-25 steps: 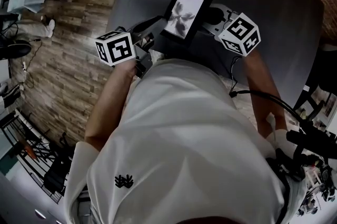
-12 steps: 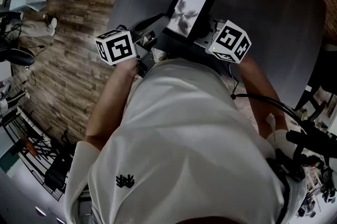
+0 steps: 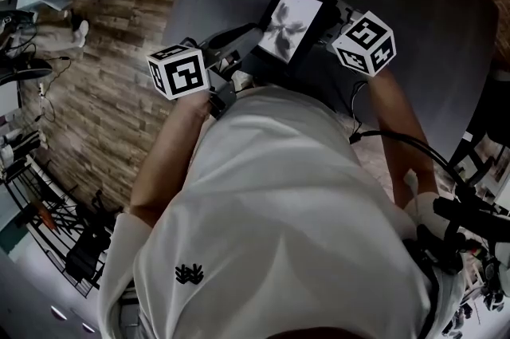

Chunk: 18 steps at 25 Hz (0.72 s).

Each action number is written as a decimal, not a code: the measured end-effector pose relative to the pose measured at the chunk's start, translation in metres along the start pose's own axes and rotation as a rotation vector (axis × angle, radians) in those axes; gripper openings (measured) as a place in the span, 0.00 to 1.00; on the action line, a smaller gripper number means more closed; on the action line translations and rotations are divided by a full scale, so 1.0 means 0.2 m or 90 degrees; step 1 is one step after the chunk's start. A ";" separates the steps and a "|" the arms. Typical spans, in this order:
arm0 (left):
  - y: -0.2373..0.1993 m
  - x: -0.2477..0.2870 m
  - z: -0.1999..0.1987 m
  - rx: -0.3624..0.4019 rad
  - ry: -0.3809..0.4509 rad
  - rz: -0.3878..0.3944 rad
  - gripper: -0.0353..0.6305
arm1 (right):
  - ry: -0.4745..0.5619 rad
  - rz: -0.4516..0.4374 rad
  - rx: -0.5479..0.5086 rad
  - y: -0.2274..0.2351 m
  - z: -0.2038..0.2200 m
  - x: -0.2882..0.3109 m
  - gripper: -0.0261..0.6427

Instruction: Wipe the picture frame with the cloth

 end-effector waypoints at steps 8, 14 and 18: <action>-0.02 -0.03 -0.04 -0.007 0.021 -0.010 0.16 | -0.009 -0.038 -0.003 -0.13 0.02 0.05 0.20; -0.02 -0.03 -0.03 -0.012 0.033 -0.029 0.16 | -0.040 -0.176 -0.057 -0.51 0.10 0.10 0.20; -0.04 -0.02 -0.01 -0.016 0.024 -0.029 0.16 | -0.046 -0.200 -0.072 -0.57 0.10 0.09 0.20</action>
Point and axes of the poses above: the fingertips, and each gripper's own axes: x forward along the fingers, y to its right, z out of its underside, the point moved 3 cm from there along -x, backward along the fingers, and after that the axes turned 4 degrees about -y, right-handed, at the moved point
